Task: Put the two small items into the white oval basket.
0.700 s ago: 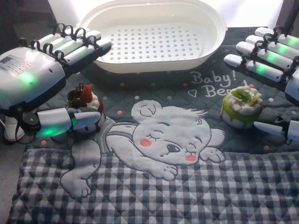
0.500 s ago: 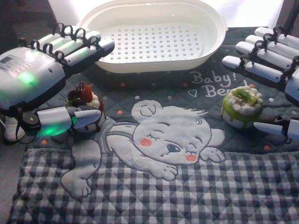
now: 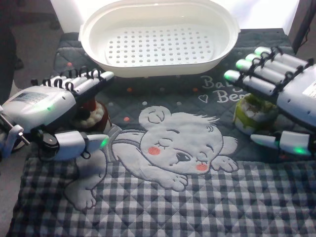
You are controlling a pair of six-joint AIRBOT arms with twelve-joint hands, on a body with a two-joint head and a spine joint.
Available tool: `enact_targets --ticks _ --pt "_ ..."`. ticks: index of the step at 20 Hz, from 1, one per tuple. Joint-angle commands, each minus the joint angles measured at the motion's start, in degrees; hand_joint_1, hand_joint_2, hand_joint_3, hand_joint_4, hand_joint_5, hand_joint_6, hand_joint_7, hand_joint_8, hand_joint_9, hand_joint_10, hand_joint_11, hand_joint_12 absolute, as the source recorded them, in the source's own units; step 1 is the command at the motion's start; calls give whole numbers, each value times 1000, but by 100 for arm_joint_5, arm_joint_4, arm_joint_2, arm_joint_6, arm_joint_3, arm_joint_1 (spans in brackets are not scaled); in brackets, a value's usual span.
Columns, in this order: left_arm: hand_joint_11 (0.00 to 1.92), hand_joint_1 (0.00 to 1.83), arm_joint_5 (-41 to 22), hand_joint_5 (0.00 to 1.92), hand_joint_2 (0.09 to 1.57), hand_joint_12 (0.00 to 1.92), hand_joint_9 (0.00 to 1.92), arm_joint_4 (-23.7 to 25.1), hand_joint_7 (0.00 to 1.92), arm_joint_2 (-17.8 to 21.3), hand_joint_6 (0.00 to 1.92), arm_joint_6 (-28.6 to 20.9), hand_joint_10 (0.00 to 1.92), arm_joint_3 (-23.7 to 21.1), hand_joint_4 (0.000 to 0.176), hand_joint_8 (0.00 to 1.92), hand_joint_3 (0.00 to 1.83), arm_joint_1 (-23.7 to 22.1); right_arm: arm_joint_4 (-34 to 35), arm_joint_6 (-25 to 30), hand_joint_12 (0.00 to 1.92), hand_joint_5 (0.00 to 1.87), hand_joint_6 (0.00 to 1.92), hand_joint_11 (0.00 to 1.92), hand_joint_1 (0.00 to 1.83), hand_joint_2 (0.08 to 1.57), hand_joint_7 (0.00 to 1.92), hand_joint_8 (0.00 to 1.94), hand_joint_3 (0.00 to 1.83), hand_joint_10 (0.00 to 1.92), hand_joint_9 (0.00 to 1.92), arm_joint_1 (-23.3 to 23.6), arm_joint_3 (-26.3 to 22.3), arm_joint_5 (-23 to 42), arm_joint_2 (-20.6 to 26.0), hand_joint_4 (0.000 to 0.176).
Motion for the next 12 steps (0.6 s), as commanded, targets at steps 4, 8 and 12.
enact_targets --ticks 4,8,12 --pt "335 1200 -373 514 1176 1807 355 -70 360 -66 71 -150 1453 117 0 573 0 62 18 -9 1651 423 1365 275 1036 1335 654 1216 0 957 518 48 116 302 -72 0" --pt "503 1446 -514 380 1318 1919 578 3 449 -46 1482 -215 1789 114 0 1685 5 59 14 -7 1921 506 1826 1223 1047 1125 672 1931 599 1919 1063 48 117 284 -79 0" --pt "516 1460 -933 501 1333 1895 489 170 409 143 1612 -215 1828 -63 0 1785 11 60 -232 12 1921 650 1764 1167 1123 890 738 1941 986 1921 1033 281 27 290 -10 0"
